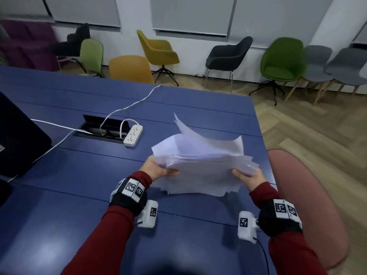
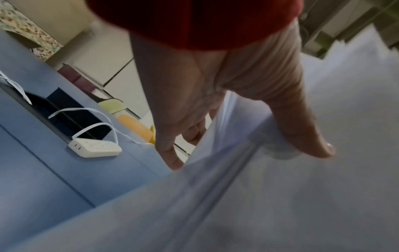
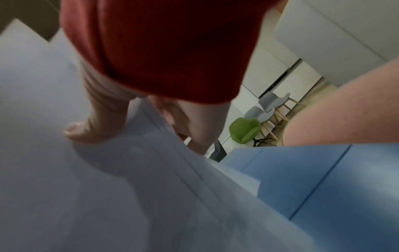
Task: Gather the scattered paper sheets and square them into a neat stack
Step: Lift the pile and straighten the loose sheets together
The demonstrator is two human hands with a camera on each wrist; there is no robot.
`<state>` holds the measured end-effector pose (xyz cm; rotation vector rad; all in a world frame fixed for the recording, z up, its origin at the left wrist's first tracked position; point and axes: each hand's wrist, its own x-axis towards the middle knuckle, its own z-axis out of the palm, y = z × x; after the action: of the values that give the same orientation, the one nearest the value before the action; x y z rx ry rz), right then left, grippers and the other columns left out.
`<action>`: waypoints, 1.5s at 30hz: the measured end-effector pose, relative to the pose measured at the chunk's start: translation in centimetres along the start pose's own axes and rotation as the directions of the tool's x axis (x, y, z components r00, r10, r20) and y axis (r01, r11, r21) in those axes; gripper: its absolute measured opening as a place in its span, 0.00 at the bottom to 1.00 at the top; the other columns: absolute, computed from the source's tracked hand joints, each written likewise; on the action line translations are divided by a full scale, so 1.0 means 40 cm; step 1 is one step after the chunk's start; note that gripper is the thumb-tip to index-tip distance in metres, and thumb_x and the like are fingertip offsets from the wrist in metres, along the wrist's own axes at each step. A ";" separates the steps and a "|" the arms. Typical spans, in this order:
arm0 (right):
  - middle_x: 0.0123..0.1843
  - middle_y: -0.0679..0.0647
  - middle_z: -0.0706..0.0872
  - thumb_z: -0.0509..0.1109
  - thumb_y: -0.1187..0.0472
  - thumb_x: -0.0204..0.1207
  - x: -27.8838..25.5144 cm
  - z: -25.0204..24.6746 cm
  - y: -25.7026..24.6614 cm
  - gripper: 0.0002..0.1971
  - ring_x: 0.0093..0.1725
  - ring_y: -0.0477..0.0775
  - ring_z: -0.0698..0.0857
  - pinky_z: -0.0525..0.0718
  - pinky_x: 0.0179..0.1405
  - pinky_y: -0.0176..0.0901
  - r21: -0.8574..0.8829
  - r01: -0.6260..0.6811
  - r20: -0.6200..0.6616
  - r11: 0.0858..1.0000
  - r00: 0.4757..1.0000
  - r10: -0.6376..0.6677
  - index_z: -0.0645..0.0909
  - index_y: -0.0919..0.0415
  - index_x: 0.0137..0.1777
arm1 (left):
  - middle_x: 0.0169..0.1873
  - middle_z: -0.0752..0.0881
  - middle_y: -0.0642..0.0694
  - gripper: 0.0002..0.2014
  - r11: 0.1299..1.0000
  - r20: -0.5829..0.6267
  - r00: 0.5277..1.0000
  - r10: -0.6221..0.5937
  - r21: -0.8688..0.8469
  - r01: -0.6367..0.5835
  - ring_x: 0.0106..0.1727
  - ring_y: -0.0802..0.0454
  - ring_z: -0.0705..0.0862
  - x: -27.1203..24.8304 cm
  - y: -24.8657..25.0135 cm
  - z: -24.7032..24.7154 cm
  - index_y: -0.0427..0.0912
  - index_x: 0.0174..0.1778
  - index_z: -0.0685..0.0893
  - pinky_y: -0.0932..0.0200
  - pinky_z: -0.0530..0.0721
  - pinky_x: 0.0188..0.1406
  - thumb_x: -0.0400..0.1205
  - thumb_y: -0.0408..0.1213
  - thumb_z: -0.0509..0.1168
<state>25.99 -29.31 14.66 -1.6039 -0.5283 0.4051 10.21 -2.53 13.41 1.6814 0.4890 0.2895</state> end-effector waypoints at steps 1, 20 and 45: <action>0.31 0.28 0.88 0.82 0.44 0.54 0.006 0.002 0.010 0.23 0.35 0.26 0.86 0.83 0.41 0.25 -0.012 -0.018 0.008 1.000 1.000 0.018 0.83 0.56 0.44 | 0.30 0.90 0.64 0.20 1.000 -0.007 1.000 -0.010 0.009 0.010 0.35 0.73 0.86 0.005 -0.001 0.008 0.45 0.42 0.87 0.74 0.84 0.42 0.59 0.21 0.80; 0.29 0.37 0.90 0.86 0.52 0.49 -0.009 0.010 0.093 0.28 0.31 0.32 0.88 0.84 0.33 0.24 0.043 -0.189 -0.036 0.981 0.981 0.191 0.84 0.65 0.46 | 0.33 0.89 0.58 0.13 0.987 0.022 0.990 -0.138 0.080 0.136 0.33 0.69 0.87 -0.030 -0.016 0.043 0.51 0.39 0.85 0.72 0.84 0.40 0.73 0.25 0.72; 0.51 0.62 0.87 0.74 0.69 0.70 0.012 0.004 -0.006 0.15 0.50 0.54 0.88 0.83 0.60 0.47 -0.193 -0.147 -0.387 0.970 0.920 0.062 0.83 0.69 0.58 | 0.29 0.80 0.34 0.15 0.846 -0.656 0.561 0.504 0.506 -0.168 0.33 0.47 0.73 -0.040 0.284 -0.157 0.29 0.43 0.84 0.60 0.67 0.35 0.84 0.38 0.59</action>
<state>26.28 -28.89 14.89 -1.8742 -0.1941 0.1080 7.69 0.95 25.79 1.9940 0.8950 1.3456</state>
